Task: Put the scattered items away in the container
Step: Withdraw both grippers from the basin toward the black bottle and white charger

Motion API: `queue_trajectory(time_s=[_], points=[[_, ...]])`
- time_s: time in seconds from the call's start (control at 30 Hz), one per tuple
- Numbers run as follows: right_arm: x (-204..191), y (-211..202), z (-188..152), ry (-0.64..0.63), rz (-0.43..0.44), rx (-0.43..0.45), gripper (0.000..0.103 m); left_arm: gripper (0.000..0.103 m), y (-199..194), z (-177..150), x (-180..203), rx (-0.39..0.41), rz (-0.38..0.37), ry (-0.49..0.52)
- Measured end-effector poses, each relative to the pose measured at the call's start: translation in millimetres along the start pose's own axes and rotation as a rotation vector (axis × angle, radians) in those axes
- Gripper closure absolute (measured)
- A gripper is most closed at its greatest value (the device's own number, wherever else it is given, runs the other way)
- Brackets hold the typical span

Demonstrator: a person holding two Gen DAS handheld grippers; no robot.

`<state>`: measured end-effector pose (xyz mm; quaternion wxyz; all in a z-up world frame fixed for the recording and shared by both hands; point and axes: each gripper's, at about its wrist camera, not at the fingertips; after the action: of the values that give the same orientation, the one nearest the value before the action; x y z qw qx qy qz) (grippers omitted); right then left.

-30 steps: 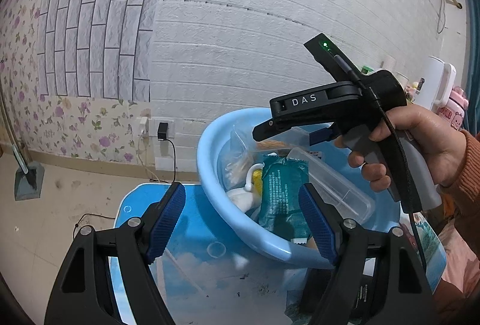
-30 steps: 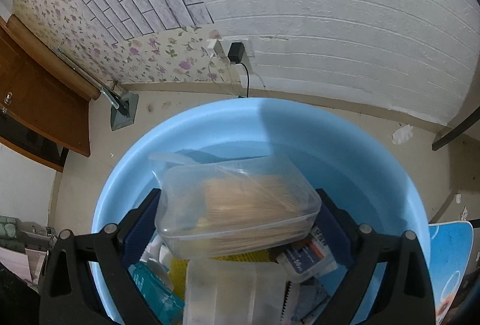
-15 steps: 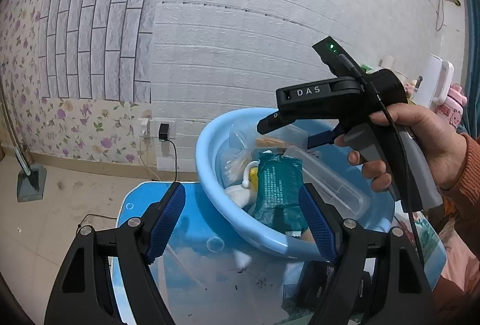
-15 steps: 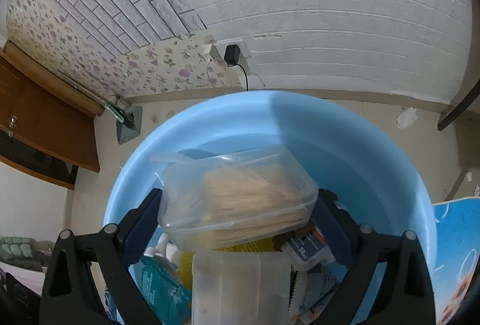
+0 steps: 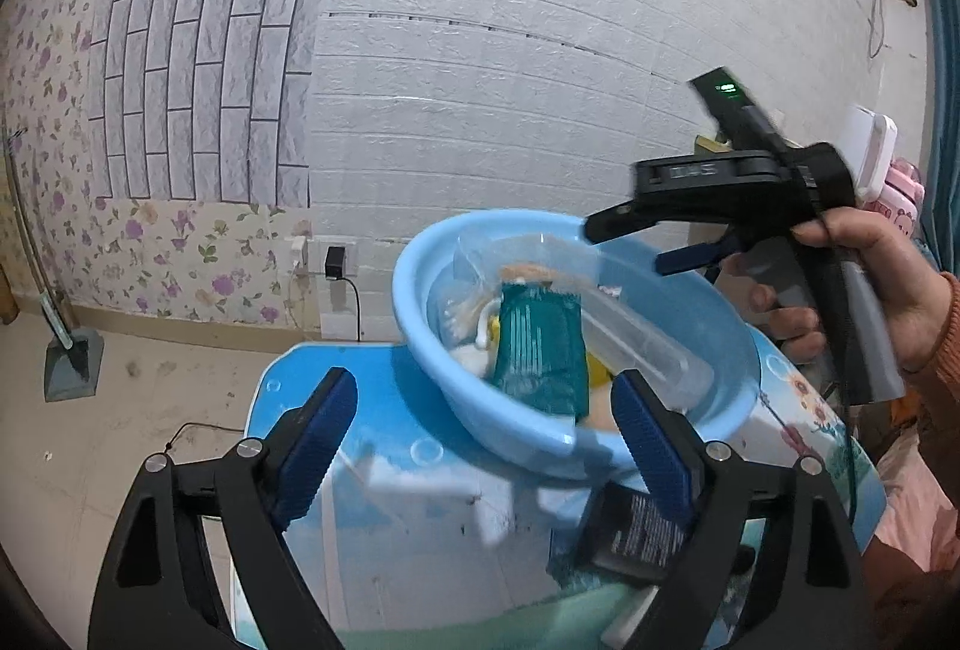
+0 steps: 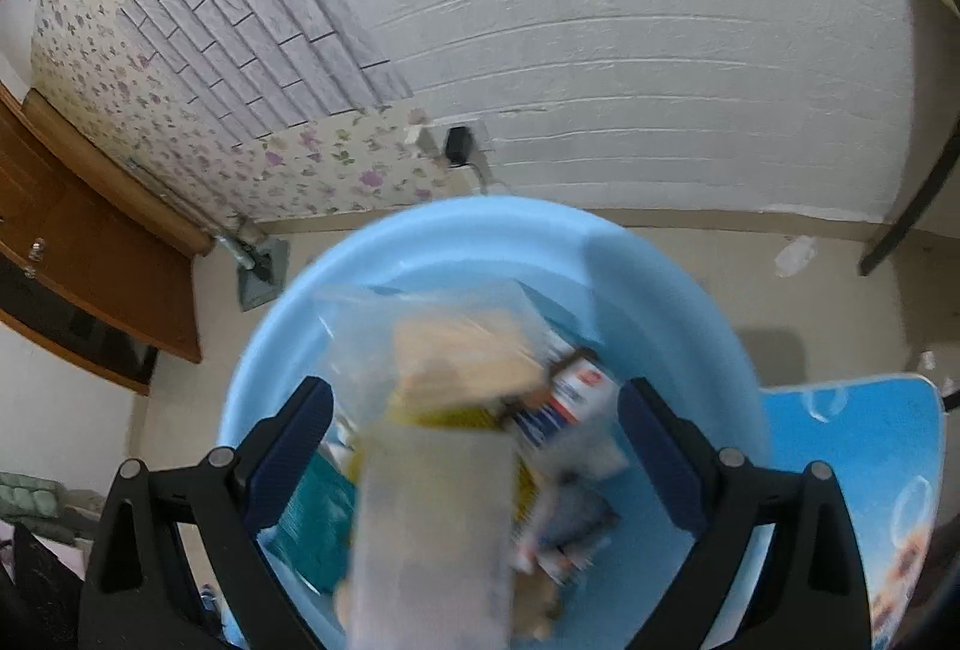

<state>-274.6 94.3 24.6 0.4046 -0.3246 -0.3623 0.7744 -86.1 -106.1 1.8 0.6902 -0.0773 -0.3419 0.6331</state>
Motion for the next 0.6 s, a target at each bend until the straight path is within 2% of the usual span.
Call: queue_trajectory(time_s=[0.17, 0.23, 0.27, 0.47, 0.6], points=[[3, -37, -28, -0.034, -0.026, 0.073, 0.005, 0.016, -7, -13, 1, -0.016, 0.014, -0.010], [2, -55, -39, -0.061, -0.050, 0.110, 0.005, 0.012, -9, -19, 4, -0.021, 0.017, -0.006], [0, -66, -47, -0.088, -0.063, 0.130, 0.005, 0.008, -10, -21, 6, -0.022, 0.014, -0.005], [-22, -112, -83, -0.248, -0.138, 0.236, 0.005, 0.002, -23, -29, 18, -0.007, 0.026, 0.003], [-35, -120, -110, -0.298, -0.104, 0.242, 0.005, 0.000, -35, -33, 27, 0.003, 0.018, 0.010]])
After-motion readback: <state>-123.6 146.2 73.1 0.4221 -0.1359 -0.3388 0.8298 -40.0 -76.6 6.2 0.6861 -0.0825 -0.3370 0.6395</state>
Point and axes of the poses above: each gripper's, at about its wrist camera, not at the fingertips, and y roughly the way its jaws point, x to its right, z to its top, and after that the axes turned 14 degrees about -y, right-handed
